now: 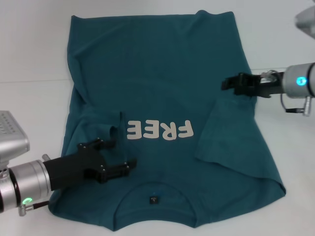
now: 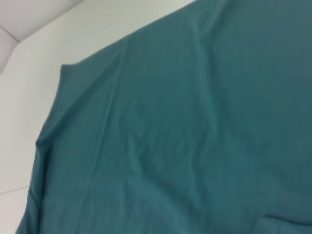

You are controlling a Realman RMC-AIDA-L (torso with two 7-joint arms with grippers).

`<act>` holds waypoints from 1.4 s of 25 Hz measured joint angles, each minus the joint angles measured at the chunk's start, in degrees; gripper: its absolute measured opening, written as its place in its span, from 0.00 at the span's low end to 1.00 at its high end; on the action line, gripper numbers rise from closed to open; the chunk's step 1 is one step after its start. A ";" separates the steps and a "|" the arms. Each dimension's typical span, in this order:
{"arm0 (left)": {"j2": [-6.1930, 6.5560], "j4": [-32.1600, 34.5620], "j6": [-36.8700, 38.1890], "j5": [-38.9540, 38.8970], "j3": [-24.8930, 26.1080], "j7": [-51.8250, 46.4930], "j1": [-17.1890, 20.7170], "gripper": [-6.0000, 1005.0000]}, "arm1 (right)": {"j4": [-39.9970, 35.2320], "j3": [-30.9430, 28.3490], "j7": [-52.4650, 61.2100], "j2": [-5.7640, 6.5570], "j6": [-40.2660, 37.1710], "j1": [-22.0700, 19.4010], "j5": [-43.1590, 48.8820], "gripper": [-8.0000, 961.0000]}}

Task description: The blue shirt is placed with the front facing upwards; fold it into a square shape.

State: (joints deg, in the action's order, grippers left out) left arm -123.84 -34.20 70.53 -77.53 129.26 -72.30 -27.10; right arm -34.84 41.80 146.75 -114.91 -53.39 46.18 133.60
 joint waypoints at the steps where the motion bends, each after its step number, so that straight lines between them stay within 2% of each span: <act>1: 0.01 -0.02 0.11 -0.13 0.59 -0.30 0.07 0.86 | -1.55 -0.13 -0.59 -0.11 -0.97 -1.09 -1.23 0.39; 5: -0.03 -0.06 1.65 -0.68 4.42 -2.36 0.53 0.86 | -8.06 -0.19 -9.37 -0.98 -7.64 -8.18 -13.47 0.59; 8: -0.04 -0.89 3.52 -1.37 6.22 -5.20 1.15 0.86 | -9.24 -0.24 -17.09 -0.54 -13.48 -14.00 -23.17 0.68; 12: 0.22 -9.22 6.40 -1.23 6.55 -17.25 5.52 0.86 | -9.75 -1.50 -22.70 1.05 -23.65 -20.93 -29.88 0.81; 14: 0.12 -15.08 7.21 -0.80 6.28 -23.69 9.15 0.86 | -9.77 -3.43 -25.84 1.57 -28.97 -23.77 -30.41 0.85; 17: -0.02 -23.18 8.52 0.98 6.04 -33.28 13.93 0.86 | -9.78 -6.74 -29.10 1.61 -34.26 -27.07 -30.49 0.89; 21: -0.08 -29.15 10.41 6.85 6.38 -45.45 17.45 0.86 | -9.21 -10.78 -32.40 0.87 -37.67 -29.74 -30.37 0.91; 24: -0.49 -31.06 11.39 10.39 6.03 -48.75 18.39 0.86 | -9.04 -11.93 -34.11 0.28 -38.16 -30.83 -30.22 0.92; 35: -0.61 -28.11 5.94 12.68 0.69 -35.97 18.17 0.86 | -8.27 -12.13 -35.42 0.53 -37.71 -30.96 -27.65 0.91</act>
State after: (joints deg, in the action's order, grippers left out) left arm -124.45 -62.31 76.46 -64.85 129.95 -108.27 -8.93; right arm -43.11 29.67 111.33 -114.39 -91.10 15.22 105.95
